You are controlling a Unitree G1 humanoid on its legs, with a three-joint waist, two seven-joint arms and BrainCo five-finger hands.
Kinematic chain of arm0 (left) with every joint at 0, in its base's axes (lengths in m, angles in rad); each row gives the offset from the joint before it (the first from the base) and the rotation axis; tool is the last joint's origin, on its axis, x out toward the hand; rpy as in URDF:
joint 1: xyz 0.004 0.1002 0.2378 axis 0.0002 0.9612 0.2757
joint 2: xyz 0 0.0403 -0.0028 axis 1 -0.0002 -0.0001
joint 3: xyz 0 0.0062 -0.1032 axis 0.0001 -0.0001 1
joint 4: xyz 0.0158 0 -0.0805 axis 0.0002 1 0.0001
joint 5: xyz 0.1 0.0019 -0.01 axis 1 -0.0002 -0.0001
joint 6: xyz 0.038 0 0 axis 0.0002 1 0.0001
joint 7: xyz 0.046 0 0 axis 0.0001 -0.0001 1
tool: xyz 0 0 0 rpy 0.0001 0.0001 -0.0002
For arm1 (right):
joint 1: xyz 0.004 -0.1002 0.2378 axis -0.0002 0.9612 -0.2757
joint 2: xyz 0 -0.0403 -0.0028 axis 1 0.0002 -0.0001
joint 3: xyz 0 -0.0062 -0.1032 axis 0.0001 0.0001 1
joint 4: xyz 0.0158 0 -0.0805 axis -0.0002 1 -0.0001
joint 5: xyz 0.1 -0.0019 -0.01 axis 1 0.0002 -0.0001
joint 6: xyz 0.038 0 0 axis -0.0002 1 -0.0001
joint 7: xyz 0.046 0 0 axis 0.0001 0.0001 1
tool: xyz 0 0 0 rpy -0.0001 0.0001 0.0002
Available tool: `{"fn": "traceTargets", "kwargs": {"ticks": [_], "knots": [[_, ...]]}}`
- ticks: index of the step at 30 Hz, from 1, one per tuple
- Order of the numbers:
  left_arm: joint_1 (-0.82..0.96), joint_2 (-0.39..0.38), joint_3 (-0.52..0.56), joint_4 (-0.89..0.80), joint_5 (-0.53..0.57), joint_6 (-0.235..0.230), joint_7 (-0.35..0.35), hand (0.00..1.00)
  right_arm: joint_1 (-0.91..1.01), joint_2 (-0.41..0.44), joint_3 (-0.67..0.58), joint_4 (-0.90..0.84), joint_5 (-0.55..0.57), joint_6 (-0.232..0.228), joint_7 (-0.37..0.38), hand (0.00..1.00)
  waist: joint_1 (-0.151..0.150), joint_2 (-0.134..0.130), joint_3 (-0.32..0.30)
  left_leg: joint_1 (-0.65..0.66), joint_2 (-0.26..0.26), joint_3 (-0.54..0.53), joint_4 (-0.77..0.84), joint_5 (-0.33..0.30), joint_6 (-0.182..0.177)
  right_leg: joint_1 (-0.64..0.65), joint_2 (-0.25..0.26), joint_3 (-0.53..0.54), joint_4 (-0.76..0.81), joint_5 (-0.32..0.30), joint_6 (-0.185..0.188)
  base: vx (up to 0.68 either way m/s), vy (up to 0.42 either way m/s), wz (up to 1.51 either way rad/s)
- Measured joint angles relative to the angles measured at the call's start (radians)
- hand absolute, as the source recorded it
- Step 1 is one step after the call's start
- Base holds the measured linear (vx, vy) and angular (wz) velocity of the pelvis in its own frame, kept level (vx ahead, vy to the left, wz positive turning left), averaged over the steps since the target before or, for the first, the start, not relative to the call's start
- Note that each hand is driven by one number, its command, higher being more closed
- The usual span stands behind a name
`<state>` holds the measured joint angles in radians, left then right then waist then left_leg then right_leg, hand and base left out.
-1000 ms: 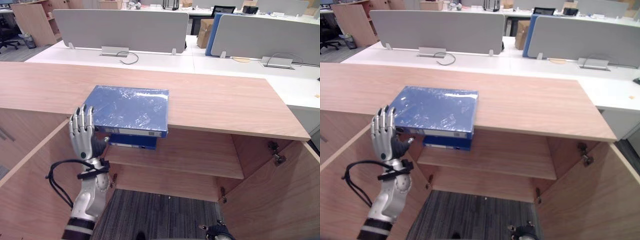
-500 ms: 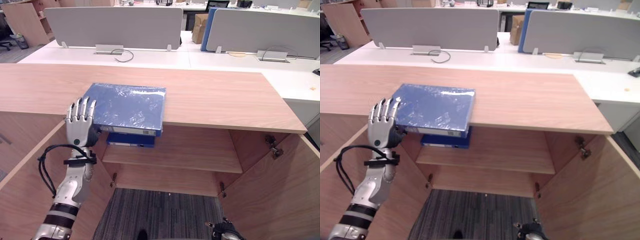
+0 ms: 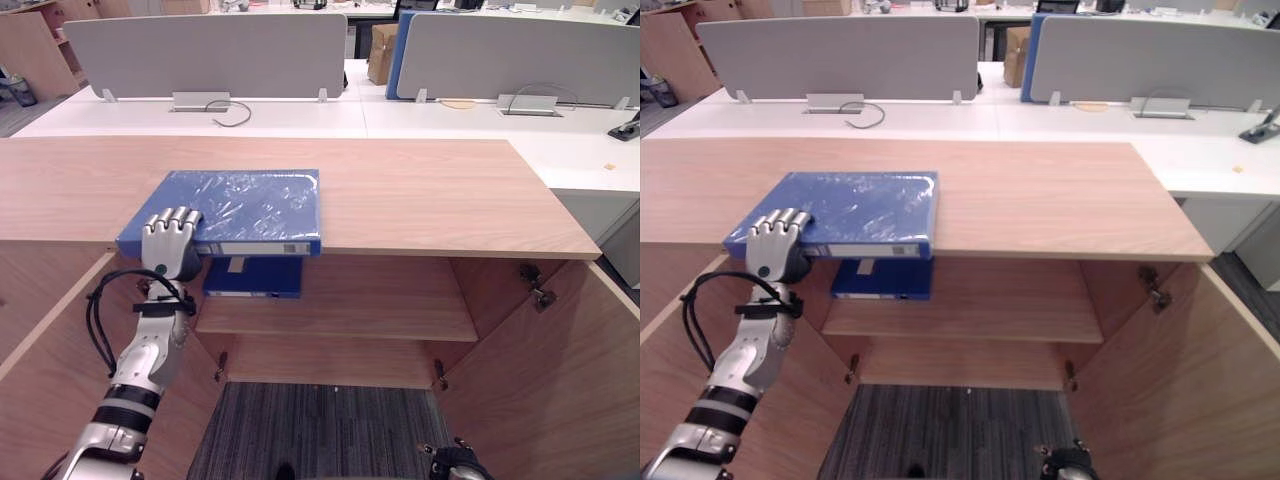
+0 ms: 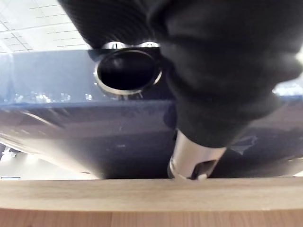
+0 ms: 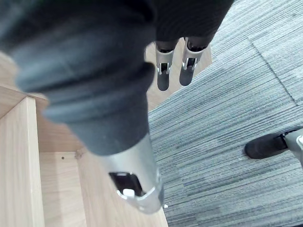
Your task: Walk over to the cabinet, pick up the folder, carry it to the office cabinet, place the folder inside the office cabinet, then close the office cabinet door
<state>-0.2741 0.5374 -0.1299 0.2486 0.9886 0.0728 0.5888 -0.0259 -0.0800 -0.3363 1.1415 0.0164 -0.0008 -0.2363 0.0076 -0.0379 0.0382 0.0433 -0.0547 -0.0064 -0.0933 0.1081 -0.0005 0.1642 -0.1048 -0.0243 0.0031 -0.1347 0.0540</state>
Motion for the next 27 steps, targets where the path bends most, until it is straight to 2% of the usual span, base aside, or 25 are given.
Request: {"fn": "traceTargets", "kwargs": {"ticks": [8, 11, 13, 14, 16, 17, 19, 20, 22, 23, 26, 27], "knots": [[-0.027, -0.015, 0.001, 0.003, -0.007, 0.002, 0.015, 1.0, 0.001, -0.001, -0.035, 0.0, 0.0, 0.001, 0.0, 0.0, -0.016, -0.002, 0.002, 0.011, -0.005, 0.003, 0.0, -0.009, 0.002, 0.022, -0.005, 0.0, -0.022, 0.002, -0.004, 0.0, 0.0, 0.0], [0.045, -0.092, 0.001, -0.16, -0.077, 0.003, 0.014, 1.0, 0.003, -0.001, -0.035, 0.0, 0.0, 0.001, -0.001, 0.0, -0.018, -0.002, 0.004, 0.011, -0.006, 0.003, 0.001, -0.015, 0.002, 0.025, -0.006, 0.0, -0.028, 0.002, -0.004, 0.0, 0.0, 0.0], [0.169, -0.176, -0.039, -0.387, -0.172, -0.034, 0.008, 1.0, 0.016, 0.001, -0.033, 0.001, 0.003, 0.001, -0.005, 0.0, -0.018, -0.004, 0.004, 0.01, -0.005, 0.012, 0.006, -0.017, 0.003, 0.017, -0.008, 0.017, -0.018, 0.003, -0.004, 0.03, 0.005, -0.12], [0.202, -0.192, -0.062, -0.443, -0.203, -0.052, 0.003, 1.0, 0.02, 0.001, -0.032, 0.001, 0.004, 0.001, -0.006, 0.0, -0.017, -0.004, 0.003, 0.008, -0.004, 0.014, 0.006, -0.017, 0.003, 0.012, -0.007, 0.024, -0.014, 0.003, -0.004, 0.03, 0.004, -0.17], [0.289, -0.217, -0.161, -0.591, -0.365, -0.161, -0.058, 1.0, 0.032, 0.001, -0.024, 0.0, 0.046, 0.001, -0.014, 0.0, -0.019, -0.003, 0.003, 0.007, 0.001, 0.019, 0.006, -0.018, 0.004, -0.004, -0.003, 0.038, 0.003, 0.004, -0.003, 0.01, -0.005, -0.2], [0.34, -0.222, -0.208, -0.657, -0.512, -0.24, -0.127, 1.0, 0.044, 0.005, -0.008, -0.018, 0.098, -0.001, -0.018, 0.0, -0.022, -0.002, 0.001, 0.007, 0.008, 0.024, 0.006, -0.02, 0.003, -0.016, 0.001, 0.057, 0.018, 0.005, -0.002, 0.0, -0.007, -0.27], [0.389, -0.243, -0.221, -0.7, -0.628, -0.294, -0.167, 1.0, 0.069, 0.01, 0.025, -0.071, 0.153, -0.003, -0.023, 0.0, -0.028, 0.0, -0.002, 0.007, 0.014, 0.028, 0.006, -0.025, 0.002, -0.028, 0.004, 0.074, 0.025, 0.005, -0.001, -0.03, -0.006, -0.3], [0.429, -0.266, -0.222, -0.72, -0.73, -0.318, -0.194, 1.0, 0.105, 0.014, 0.048, -0.147, 0.19, -0.008, -0.026, 0.0, -0.033, 0.003, -0.004, 0.007, 0.023, 0.032, 0.006, -0.029, 0.0, -0.035, 0.007, 0.083, 0.031, 0.006, 0.0, -0.06, -0.014, -0.26], [0.48, -0.302, -0.211, -0.731, -0.872, -0.332, -0.22, 1.0, 0.166, 0.018, 0.064, -0.263, 0.224, -0.023, -0.03, 0.0, -0.037, 0.01, -0.01, 0.007, 0.027, 0.036, 0.006, -0.031, 0.0, -0.044, 0.01, 0.087, 0.044, 0.006, 0.001, -0.07, -0.013, -0.13], [0.524, -0.329, -0.192, -0.731, -1.023, -0.339, -0.259, 1.0, 0.223, 0.027, 0.067, -0.39, 0.267, -0.041, -0.036, 0.0, -0.04, 0.011, -0.015, 0.009, 0.027, 0.037, 0.005, -0.032, 0.001, -0.045, 0.014, 0.086, 0.047, 0.007, 0.002, -0.08, -0.009, -0.06], [0.584, -0.367, -0.164, -0.732, -1.289, -0.341, -0.326, 1.0, 0.3, 0.047, 0.09, -0.603, 0.361, -0.093, -0.041, 0.0, -0.047, 0.012, -0.018, 0.009, 0.029, 0.037, 0.001, -0.038, 0.004, -0.048, 0.015, 0.087, 0.048, 0.009, 0.005, -0.09, -0.009, -0.07], [0.595, -0.374, -0.162, -0.733, -1.323, -0.341, -0.336, 1.0, 0.312, 0.055, 0.094, -0.646, 0.366, -0.101, -0.042, 0.0, -0.048, 0.013, -0.018, 0.009, 0.029, 0.036, 0.001, -0.038, 0.004, -0.049, 0.016, 0.087, 0.048, 0.009, 0.005, -0.11, -0.009, -0.09]]}}
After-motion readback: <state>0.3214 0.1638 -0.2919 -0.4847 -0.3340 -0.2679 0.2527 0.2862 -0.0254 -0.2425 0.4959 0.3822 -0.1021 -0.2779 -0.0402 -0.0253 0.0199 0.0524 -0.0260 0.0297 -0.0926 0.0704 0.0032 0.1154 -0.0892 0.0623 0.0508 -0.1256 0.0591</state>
